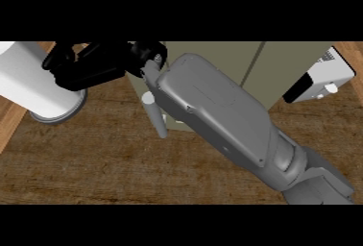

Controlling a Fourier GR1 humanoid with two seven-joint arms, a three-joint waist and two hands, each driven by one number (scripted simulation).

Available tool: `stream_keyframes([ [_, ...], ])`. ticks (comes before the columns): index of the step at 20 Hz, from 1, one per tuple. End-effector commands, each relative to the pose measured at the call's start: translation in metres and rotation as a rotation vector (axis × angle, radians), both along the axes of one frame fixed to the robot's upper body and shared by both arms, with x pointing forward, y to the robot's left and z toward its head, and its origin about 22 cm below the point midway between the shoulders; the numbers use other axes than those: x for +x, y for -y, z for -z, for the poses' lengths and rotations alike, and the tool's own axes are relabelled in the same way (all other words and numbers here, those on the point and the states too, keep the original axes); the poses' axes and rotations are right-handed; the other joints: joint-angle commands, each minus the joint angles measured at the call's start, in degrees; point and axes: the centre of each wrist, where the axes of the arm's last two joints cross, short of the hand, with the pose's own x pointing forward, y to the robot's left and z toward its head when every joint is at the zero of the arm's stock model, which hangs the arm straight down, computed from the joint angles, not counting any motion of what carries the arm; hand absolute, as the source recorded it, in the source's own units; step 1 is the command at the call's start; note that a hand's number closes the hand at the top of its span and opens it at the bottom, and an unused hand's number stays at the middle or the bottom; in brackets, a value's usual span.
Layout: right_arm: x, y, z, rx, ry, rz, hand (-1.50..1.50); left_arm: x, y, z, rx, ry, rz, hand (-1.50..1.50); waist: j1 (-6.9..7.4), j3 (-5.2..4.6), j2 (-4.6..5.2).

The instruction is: Pick up the wine, place it into the cabinet and close the cabinet

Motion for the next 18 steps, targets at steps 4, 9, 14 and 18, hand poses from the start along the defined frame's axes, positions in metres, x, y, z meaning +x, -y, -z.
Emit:
stream_keyframes([
  [4, 0.051, 0.065, 0.025, 0.032, 0.025, 0.252, 1.50, -0.003, 0.006, -0.003, -0.003, -0.016, 0.038, -1.50, -1.27, 0.48, 1.00],
  [9, 0.062, 0.093, 0.025, 0.059, 0.039, 0.276, 1.50, -0.001, 0.012, -0.002, -0.026, -0.016, 0.081, -1.50, -2.29, 0.43, 1.26],
  [14, 0.066, 0.102, 0.035, 0.088, 0.038, 0.297, 1.50, 0.003, 0.023, -0.007, -0.045, -0.026, 0.117, -1.50, -3.75, 0.50, 1.95],
  [18, 0.064, 0.100, 0.047, 0.105, 0.023, 0.281, 1.50, 0.006, 0.032, -0.007, -0.071, -0.016, 0.126, -1.50, -5.07, 0.47, 2.29],
])
